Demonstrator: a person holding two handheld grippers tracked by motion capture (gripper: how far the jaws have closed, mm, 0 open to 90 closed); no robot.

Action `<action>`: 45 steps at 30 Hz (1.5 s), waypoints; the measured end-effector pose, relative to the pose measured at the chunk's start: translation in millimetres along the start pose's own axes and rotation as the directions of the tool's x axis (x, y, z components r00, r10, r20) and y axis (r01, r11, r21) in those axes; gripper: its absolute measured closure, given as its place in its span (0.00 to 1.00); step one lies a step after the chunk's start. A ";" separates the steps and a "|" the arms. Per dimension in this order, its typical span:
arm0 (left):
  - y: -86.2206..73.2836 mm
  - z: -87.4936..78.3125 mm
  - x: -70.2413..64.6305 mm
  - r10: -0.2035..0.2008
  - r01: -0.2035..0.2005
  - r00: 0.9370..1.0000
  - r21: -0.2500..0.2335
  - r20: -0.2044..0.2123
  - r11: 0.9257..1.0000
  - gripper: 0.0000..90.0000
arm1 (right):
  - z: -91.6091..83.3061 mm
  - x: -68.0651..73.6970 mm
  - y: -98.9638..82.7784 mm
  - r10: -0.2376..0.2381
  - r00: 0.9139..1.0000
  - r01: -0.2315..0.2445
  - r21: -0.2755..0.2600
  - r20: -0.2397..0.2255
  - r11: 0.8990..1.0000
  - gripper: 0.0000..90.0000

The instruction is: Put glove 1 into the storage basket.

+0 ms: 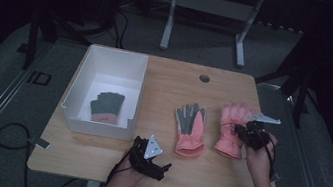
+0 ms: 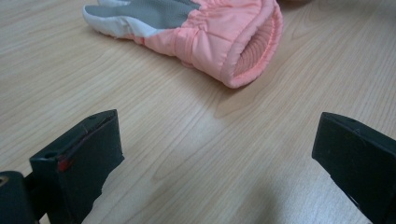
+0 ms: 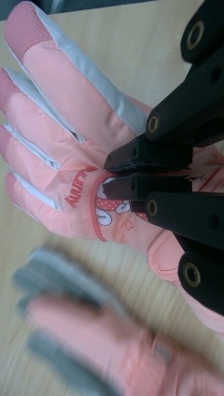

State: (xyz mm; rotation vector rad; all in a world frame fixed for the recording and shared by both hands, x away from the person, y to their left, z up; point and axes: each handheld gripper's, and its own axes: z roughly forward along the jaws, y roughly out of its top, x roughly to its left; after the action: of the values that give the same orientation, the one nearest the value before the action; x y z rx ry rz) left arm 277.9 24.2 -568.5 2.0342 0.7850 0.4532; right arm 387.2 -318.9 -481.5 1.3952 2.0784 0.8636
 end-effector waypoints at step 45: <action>1.6 -5.0 4.4 -0.016 0.016 1.000 -0.041 0.017 0.999 0.02 | 50.1 110.0 29.4 -0.082 0.973 0.094 0.046 -0.214 0.995 0.88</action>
State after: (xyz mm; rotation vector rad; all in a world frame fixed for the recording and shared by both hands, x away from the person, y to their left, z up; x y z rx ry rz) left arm 278.8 29.6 -564.3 1.9901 0.7753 0.4390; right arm 400.9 -196.5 -499.5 1.2762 2.3219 0.9601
